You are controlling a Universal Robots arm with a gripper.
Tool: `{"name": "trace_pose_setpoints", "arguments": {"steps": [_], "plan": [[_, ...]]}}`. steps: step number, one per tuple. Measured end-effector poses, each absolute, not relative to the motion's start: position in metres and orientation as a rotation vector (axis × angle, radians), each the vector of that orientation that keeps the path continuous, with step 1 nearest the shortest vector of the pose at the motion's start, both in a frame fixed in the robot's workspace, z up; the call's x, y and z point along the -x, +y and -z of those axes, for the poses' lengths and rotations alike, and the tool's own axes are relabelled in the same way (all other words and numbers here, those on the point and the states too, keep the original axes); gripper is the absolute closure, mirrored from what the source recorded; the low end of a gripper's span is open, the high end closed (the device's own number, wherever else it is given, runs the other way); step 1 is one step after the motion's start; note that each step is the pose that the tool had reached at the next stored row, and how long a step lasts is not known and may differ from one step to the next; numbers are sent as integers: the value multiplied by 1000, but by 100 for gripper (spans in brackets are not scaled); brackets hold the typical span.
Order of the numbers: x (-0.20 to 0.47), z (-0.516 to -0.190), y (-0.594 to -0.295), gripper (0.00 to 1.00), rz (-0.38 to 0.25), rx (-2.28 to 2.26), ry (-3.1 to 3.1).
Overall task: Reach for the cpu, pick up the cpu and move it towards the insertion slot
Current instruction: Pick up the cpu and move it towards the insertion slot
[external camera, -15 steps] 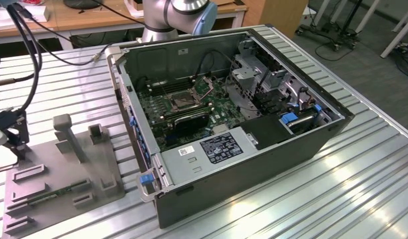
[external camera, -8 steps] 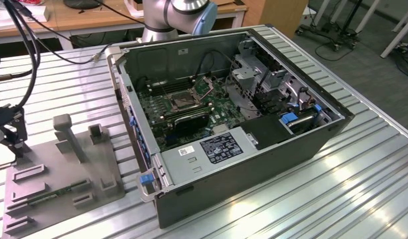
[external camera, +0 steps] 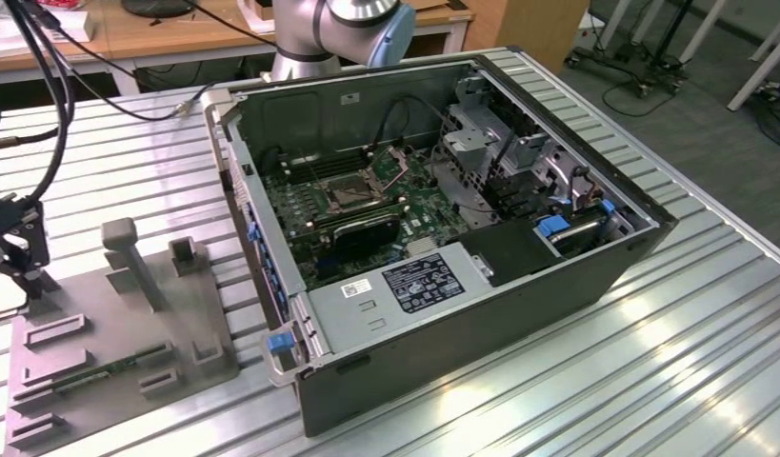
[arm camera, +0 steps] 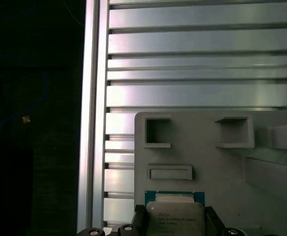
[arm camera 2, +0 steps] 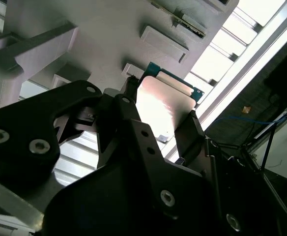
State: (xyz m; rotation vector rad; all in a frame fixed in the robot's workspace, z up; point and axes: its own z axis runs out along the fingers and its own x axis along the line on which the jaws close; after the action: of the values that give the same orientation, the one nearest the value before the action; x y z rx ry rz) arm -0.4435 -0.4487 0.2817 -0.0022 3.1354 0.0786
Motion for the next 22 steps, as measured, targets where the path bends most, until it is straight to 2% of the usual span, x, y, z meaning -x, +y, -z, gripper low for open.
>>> {"name": "trace_pose_setpoints", "arguments": {"steps": [22], "plan": [[444, -289, -449, 46, -79, 2, 3136]]}}
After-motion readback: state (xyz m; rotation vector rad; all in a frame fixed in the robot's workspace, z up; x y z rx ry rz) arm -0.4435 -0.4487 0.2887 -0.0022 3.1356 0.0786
